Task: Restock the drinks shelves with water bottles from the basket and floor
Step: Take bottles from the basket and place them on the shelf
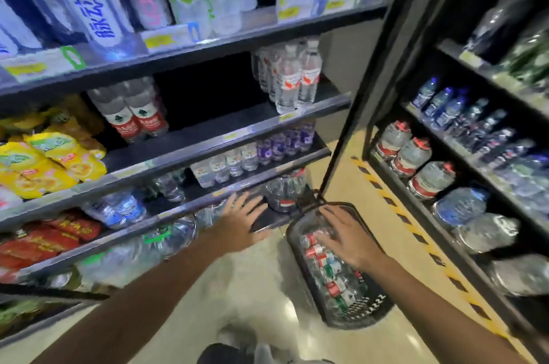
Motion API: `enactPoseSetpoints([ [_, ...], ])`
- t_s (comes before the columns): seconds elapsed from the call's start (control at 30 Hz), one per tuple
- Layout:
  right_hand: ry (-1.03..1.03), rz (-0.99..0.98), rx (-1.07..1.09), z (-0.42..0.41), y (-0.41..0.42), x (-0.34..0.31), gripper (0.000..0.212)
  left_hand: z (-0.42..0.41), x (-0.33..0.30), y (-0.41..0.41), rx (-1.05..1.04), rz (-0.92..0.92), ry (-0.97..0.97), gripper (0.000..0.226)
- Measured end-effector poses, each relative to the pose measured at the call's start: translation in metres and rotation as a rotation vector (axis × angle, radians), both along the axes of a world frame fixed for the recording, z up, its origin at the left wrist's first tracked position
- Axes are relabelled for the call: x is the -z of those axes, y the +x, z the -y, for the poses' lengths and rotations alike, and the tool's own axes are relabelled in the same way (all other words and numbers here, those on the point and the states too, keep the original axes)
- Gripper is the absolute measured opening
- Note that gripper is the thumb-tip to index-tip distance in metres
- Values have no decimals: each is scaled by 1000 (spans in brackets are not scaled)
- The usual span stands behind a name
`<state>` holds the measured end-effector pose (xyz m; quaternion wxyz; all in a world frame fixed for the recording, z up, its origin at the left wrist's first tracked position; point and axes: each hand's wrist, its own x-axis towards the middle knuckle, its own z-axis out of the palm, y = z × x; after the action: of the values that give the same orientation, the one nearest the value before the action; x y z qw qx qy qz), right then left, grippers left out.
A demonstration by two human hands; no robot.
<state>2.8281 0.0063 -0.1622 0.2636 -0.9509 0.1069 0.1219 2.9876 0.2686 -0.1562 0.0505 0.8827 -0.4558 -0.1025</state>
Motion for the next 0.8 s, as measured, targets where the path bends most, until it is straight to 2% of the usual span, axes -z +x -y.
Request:
enactPoseSetpoints([
  [0.13, 68, -122, 235, 70, -124, 24, 75, 89, 40, -58, 133, -69, 218, 76],
  [0.23, 174, -158, 462, 103, -194, 37, 79, 139, 49, -103, 313, -117, 213, 73],
  [0.33, 192, -227, 552, 120, -225, 57, 88, 177, 60, -122, 421, -170, 288, 72],
  [0.53, 353, -288, 715, 134, -210, 94, 70, 231, 94, -87, 503, -205, 398, 67],
  [0.63, 414, -304, 802, 137, -190, 115, 61, 257, 119, -54, 534, -196, 336, 47],
  [0.8, 506, -397, 968, 139, -148, 172, 68, 292, 199, 8, 460, -307, 361, 45],
])
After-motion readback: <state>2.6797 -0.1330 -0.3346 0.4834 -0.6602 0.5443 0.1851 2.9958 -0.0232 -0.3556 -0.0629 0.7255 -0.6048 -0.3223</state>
